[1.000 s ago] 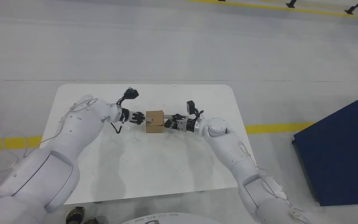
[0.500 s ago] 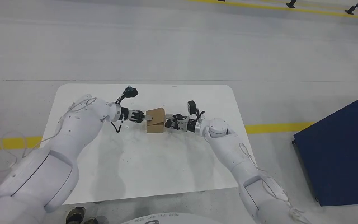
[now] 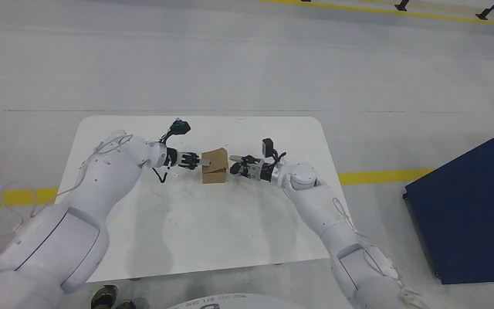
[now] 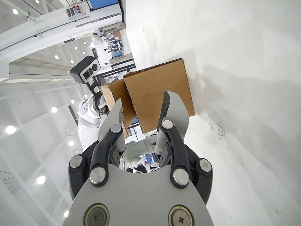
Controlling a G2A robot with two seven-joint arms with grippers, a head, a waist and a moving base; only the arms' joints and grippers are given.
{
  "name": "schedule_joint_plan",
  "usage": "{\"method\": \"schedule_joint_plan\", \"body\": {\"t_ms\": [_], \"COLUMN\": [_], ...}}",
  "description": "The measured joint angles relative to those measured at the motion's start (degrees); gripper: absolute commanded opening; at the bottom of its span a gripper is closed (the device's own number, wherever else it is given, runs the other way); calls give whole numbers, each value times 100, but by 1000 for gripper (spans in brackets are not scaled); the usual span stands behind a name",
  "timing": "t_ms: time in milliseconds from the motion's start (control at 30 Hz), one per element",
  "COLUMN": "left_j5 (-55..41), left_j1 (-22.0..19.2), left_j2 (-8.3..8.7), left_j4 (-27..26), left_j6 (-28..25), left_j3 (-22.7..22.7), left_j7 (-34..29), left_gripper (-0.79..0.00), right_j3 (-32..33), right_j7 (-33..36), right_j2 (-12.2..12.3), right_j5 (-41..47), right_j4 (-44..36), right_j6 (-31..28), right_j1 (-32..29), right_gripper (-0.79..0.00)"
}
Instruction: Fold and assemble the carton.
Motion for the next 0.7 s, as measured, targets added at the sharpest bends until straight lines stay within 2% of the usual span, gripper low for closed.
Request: {"method": "schedule_joint_plan", "body": {"t_ms": [700], "left_j5": [73], "left_j1": [17], "left_j2": [-11], "left_j4": [-6], "left_j6": [38], "left_j3": [-35], "left_j7": [-36], "left_gripper": [-317], "right_j3": [-114], "right_j7": [-233], "right_j2": [31], "right_j5": [-369], "right_j4": [-566], "right_j6": [126], "right_j1": [-258], "right_gripper": [-449]}}
